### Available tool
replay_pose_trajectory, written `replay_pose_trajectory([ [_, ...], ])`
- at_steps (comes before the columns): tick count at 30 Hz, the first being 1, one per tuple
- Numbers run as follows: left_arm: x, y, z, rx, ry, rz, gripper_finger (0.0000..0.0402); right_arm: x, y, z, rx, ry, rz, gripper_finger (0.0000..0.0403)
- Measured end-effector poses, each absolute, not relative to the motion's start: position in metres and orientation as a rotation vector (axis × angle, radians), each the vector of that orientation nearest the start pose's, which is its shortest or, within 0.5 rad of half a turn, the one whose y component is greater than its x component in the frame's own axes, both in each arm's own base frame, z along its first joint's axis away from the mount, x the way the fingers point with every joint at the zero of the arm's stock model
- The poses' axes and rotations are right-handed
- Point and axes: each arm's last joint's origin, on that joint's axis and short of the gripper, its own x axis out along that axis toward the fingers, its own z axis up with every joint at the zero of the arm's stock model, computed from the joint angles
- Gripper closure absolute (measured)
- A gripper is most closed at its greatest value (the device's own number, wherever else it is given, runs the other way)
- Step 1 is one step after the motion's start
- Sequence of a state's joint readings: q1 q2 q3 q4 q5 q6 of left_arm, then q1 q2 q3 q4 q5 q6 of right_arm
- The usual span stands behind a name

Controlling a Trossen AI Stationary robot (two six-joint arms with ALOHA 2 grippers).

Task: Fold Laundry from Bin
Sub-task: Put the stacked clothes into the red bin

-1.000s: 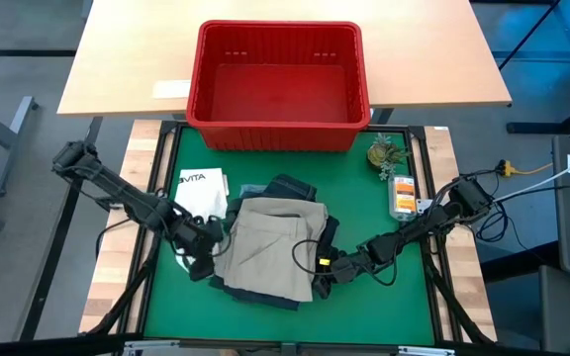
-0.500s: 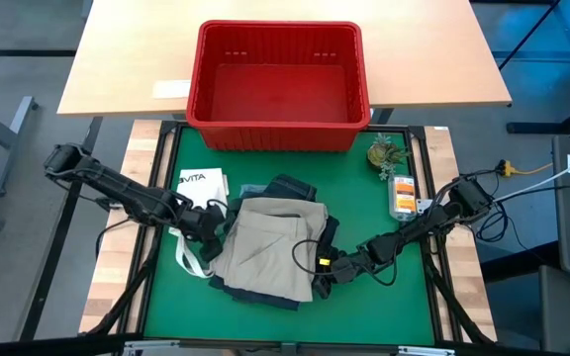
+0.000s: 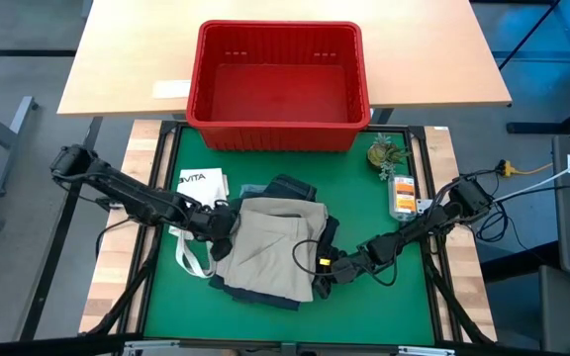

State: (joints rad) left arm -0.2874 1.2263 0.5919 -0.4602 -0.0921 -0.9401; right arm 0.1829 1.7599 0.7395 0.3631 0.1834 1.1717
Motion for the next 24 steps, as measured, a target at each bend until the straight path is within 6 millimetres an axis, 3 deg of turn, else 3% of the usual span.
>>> replay_pose_trajectory([
  [9, 0.211, -0.053, 0.147, -0.620, 1.128, 0.396, 0.0182, 0.321, 0.053, 0.127, 0.991, 0.525, -0.419, 0.0167],
  [24, 0.226, -0.054, 0.127, -0.653, 1.158, 0.383, 0.0182, 0.320, 0.052, 0.127, 1.057, 0.511, -0.450, 0.0167],
])
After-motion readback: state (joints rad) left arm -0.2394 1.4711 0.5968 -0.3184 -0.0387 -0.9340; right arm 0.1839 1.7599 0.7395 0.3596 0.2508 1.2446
